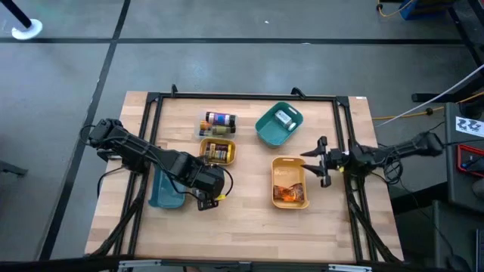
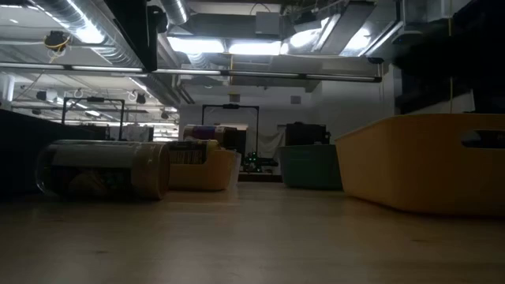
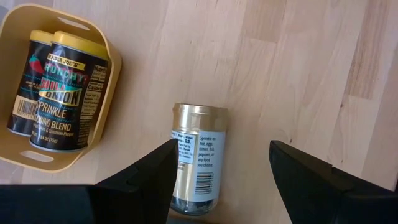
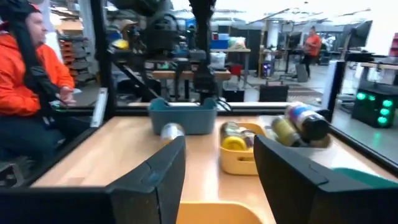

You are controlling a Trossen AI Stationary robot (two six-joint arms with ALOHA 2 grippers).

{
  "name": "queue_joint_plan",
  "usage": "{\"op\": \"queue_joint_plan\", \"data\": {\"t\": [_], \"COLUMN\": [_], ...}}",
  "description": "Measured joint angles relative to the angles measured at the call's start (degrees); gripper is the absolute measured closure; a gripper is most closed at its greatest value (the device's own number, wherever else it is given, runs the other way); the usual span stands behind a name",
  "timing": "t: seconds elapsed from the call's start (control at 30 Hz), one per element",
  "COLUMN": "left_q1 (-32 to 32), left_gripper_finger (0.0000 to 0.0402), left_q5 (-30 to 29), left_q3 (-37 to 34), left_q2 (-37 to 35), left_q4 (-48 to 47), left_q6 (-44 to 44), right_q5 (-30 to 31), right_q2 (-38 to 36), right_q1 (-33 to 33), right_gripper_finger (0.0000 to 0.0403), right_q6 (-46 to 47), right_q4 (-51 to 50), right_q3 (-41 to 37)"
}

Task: Sort spices by type
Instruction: Put the gold seasoning bottle into the blue bin

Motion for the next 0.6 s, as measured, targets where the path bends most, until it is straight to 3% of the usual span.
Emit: {"op": "queue_joint_plan", "data": {"t": [0.27,0.6], "left_q1": [0.0,0.0], "left_gripper_finger": [0.0167,0.0167], "left_q5": [0.0,-1.0], "left_q3": [0.0,0.0], "left_q2": [0.0,0.0], "left_q4": [0.0,0.0], "left_q6": [0.0,0.0], "right_q5": [-15.7,-16.8], "right_q2": [0.1,0.0], "right_q1": [-14.5,-16.1], "right_gripper_finger": [0.0214,0.0214], "right_q6": [6.6,6.3], "right_q4": [-11.3,-15.2], "right_q3": [-0.1,-0.1]}}
